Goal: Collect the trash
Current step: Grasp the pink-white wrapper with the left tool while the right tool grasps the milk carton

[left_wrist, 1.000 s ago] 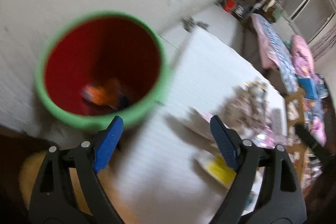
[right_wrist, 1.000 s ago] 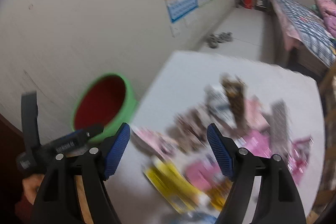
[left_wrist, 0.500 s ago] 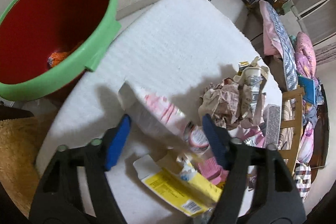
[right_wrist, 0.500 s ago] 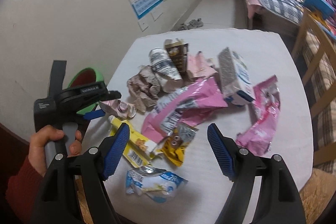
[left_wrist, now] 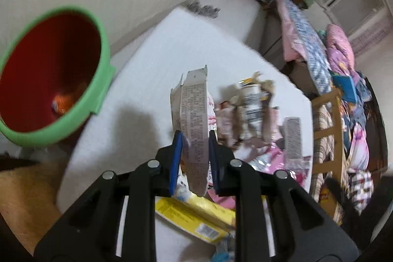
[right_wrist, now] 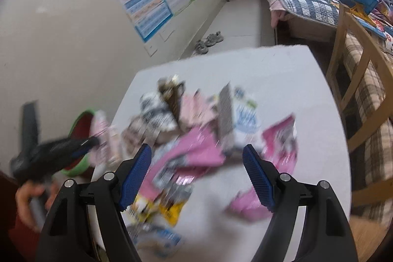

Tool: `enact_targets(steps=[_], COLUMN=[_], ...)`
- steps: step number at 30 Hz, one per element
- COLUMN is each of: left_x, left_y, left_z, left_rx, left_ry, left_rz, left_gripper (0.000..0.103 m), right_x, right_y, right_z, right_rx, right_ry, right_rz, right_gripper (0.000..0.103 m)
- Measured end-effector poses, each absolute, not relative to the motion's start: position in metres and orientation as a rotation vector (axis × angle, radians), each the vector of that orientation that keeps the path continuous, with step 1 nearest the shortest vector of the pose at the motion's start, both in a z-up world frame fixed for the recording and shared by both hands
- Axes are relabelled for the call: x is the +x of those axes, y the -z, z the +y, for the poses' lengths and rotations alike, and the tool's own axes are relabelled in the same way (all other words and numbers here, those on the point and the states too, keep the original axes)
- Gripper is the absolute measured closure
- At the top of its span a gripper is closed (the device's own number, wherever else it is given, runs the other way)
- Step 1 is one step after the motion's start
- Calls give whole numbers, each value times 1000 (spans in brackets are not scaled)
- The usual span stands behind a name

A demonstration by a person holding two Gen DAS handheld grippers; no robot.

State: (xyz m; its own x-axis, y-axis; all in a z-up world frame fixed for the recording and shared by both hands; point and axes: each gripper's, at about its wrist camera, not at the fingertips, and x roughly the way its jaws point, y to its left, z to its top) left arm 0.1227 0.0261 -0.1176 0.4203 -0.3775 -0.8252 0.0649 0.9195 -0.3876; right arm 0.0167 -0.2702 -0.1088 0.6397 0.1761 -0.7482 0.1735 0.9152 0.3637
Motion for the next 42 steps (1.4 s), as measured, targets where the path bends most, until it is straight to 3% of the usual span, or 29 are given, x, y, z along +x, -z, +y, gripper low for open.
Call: enact_targets(steps=[5,14,15,17,18,20,22,25,28,30,33,35,36,39,42], left_x=[92,51,50,50,49,49,47,45,44,41,41,41,40,40,39], left_y=[93,146,153,162,164,167,165,165,169,172,178,182,183,182,174], left_z=[26,41,41,40,39,40,41,44,45,47,49,52,54,57,62], left_rx=[-229,-192,-181,-170,-169,-166,-159,-155,-161,-160,-174,-189,-199,-211,-212], left_ry=[338,289,279,270,267,264,257,249,236,225,207,198,196,196,188], left_rz=[1068,1211,1226,1237,1238,1236,1225,1218,1228,1237,1247,1253,1260,1260,1230], left_gripper=[82,82,82,82,82,76,61,56,53,51,51,52,53,74,76], right_x=[76,132,133,135,134,132,130,127,126,124,128,128,128,118,104], right_y=[133,196,201,207,208,207,206,204,202,199,199,199,198,186,159], right_z=[-308,-321,-318,-315,-314,-313,-312,-314,-319,-324,-325,-322,-321,-317,-310], right_rx=[428,416,410,414,422,412,411,417,452,484,495,471,466,465,454], right_ry=[17,6,-14,-48,-59,-58,-60,-52,-51,-50,-61,-62,-62,-33,-31], right_rz=[1012,1232,1244,1262,1262,1253,1249,1247,1233,1216,1213,1227,1233,1175,1084], right_gripper=[29,25,28,44,44,44,44,44,32,32,34,54,53,53,53])
